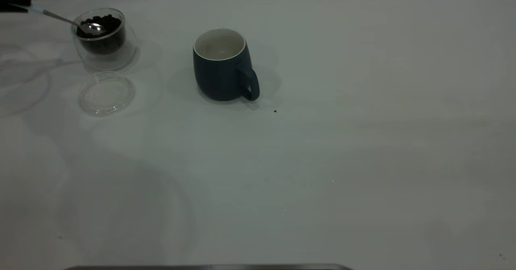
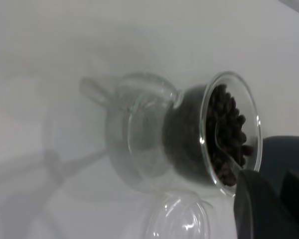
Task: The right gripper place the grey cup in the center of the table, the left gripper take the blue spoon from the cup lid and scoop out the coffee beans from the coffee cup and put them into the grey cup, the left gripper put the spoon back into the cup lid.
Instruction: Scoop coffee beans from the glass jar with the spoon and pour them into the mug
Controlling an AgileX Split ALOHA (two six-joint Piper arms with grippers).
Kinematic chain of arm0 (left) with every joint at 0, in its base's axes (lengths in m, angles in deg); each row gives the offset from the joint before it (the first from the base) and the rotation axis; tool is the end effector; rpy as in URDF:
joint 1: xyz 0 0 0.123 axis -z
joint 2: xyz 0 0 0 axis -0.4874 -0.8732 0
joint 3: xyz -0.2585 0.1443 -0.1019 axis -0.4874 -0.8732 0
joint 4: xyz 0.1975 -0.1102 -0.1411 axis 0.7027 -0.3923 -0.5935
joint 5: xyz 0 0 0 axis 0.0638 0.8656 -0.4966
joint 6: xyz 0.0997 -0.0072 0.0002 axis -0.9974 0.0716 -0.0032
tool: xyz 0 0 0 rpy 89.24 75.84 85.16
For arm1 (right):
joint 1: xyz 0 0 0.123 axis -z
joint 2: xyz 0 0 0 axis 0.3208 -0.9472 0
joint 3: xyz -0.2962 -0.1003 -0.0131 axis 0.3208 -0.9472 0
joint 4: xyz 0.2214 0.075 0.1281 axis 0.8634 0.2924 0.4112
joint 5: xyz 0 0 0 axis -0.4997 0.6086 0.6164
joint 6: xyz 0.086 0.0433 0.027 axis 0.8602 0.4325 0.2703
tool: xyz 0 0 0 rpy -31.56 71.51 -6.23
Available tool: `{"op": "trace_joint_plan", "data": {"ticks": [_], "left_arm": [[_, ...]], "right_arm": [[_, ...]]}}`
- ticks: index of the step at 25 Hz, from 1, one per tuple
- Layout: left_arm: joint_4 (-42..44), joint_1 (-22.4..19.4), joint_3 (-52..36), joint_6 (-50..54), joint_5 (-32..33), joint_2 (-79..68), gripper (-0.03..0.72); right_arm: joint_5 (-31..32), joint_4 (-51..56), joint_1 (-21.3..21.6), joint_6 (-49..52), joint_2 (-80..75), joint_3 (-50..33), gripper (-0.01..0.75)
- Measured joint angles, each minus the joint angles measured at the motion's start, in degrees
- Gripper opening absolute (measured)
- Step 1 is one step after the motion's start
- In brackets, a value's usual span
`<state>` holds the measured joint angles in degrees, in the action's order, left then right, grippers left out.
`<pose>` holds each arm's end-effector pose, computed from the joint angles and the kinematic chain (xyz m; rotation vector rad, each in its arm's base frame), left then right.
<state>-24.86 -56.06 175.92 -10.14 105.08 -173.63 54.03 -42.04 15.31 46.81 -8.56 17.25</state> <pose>0.5092 0.1703 0.0655 -0.1702 2.4185 -0.9982 -0.0152 0.0000 0.2648 -0.1188 2.1342 0.0158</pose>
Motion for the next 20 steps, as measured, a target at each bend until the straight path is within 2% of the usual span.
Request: {"op": "trace_joint_plan", "data": {"ticks": [20], "left_arm": [[-1.74,0.00,0.00,6.29,1.91,-1.54,0.130]], "right_arm": [[0.00,0.00,0.00,0.00,0.00,0.00,0.402]]}}
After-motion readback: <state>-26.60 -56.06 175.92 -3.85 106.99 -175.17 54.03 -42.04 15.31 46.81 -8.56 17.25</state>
